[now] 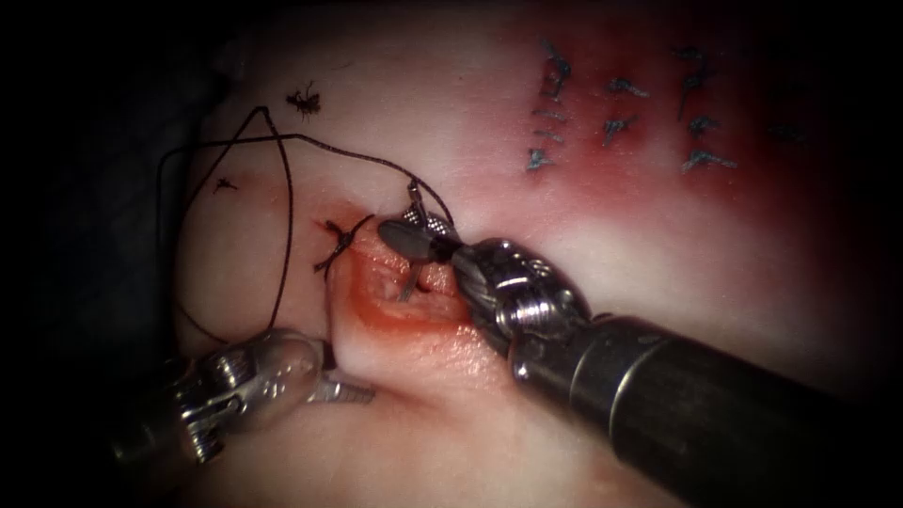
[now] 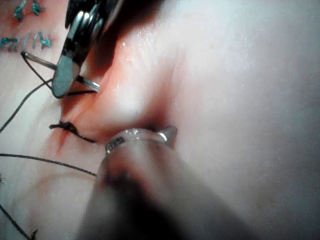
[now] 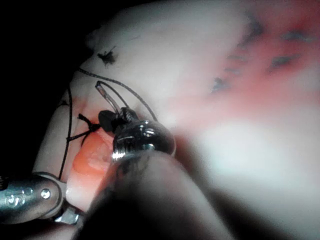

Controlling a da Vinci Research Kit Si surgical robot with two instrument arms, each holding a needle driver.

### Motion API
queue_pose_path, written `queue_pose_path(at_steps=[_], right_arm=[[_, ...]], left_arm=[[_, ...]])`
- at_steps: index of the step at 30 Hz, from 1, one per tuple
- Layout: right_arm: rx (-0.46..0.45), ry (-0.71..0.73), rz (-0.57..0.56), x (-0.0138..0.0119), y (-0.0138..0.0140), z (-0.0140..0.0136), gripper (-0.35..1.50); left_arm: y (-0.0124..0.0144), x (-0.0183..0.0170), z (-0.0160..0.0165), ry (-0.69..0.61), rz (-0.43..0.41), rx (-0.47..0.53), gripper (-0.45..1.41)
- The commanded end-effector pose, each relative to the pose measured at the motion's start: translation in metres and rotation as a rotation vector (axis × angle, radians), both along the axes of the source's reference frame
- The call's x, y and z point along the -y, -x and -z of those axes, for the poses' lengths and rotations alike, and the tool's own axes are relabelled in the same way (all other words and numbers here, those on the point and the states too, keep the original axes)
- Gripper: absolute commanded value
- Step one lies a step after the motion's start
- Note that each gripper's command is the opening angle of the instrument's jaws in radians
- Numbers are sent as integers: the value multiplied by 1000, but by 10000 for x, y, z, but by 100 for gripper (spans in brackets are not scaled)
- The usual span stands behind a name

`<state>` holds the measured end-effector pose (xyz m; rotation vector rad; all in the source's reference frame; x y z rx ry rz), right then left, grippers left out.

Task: Wound Closure
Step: Use the right grasper to insert the needle through the bottom of the cut.

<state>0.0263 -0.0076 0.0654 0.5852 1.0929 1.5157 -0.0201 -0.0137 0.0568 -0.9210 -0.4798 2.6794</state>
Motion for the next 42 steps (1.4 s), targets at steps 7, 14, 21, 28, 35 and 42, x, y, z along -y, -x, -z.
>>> queue_pose_path(at_steps=[7,14,21,28,35,42], right_arm=[[7,14,6,3,-14,-12,-35],[-14,-43,-16,13,-17,-10,-35],[-34,-84,-18,18,-22,-4,-35],[-71,-124,-18,21,-26,-3,-35],[-125,-182,-22,27,-32,-2,-35],[-171,-241,-28,32,-38,-1,-35]], left_arm=[[-2,-2,-4,0,-9,8,11],[-5,-7,-7,-9,-18,10,11],[-6,-14,-10,-15,-23,6,11],[-6,-15,-10,-21,-33,2,11],[-7,-15,-11,-22,-36,1,11],[-10,-15,-11,-24,-42,1,11]])
